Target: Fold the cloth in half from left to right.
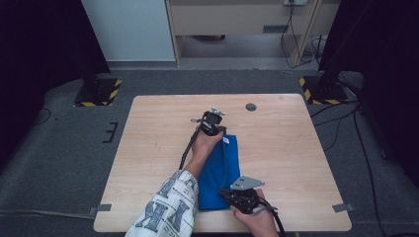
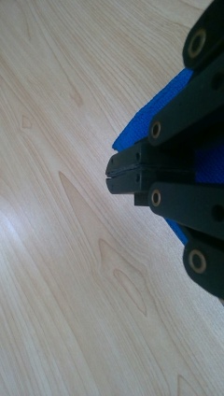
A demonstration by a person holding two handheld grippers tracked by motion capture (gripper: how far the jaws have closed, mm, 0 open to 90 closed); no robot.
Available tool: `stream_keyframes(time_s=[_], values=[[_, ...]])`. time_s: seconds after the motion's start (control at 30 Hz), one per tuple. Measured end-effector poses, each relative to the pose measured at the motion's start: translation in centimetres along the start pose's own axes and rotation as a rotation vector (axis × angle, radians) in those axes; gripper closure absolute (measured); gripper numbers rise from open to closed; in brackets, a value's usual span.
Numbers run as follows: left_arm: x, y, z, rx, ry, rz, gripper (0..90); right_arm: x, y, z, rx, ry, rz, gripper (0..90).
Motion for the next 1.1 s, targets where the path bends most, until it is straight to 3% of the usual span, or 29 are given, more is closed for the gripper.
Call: stream_keyframes(time_s=[0.37, 0.5, 0.57, 0.73, 0.9, 1.0, 1.07, 1.1], values=[[-0.1, 0.7, -0.6, -0.003, 0.0, 0.003, 89.4, 0.5, 0.5, 0.4, -0.003, -0.012, -0.025, 82.5], [-0.2, 0.8, -0.8, -0.001, -0.001, 0.003, 89.3, 0.7, 1.1, 0.7, 0.028, -0.029, -0.068, 57.5], [-0.1, 0.8, -0.8, -0.002, -0.003, 0.005, 89.3, 0.8, 1.6, 0.8, 0.03, -0.032, -0.089, 50.0], [-0.2, 1.0, -0.9, -0.001, -0.003, 0.002, 89.3, 1.0, 2.2, 1.0, 0.032, -0.03, -0.12, 42.5], [-0.3, 1.3, -0.9, 0.006, 0.003, -0.002, 89.3, 0.8, 2.3, 1.7, 0.03, -0.002, -0.12, 43.7], [-0.3, 1.4, -1.0, 0.012, 0.0, -0.005, 89.4, 0.7, 2.5, 2.2, 0.031, 0.011, -0.119, 53.2], [-0.3, 1.6, -1.1, 0.014, 0.002, -0.004, 89.3, 0.8, 2.5, 2.4, 0.022, 0.01, -0.108, 68.3], [-0.3, 1.6, -1.1, 0.013, 0.0, -0.008, 89.3, 0.9, 2.4, 2.4, 0.013, 0.007, -0.101, 70.1]])
Point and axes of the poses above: each handheld gripper's, and its own axes: z roughly backward along the jaws, x roughly out of its underside, y roughly to its right, the point moved 1 cm from there along -z, roughly forward along the jaws, and after that the axes turned 1 degree about -y, right-handed, at the moved point
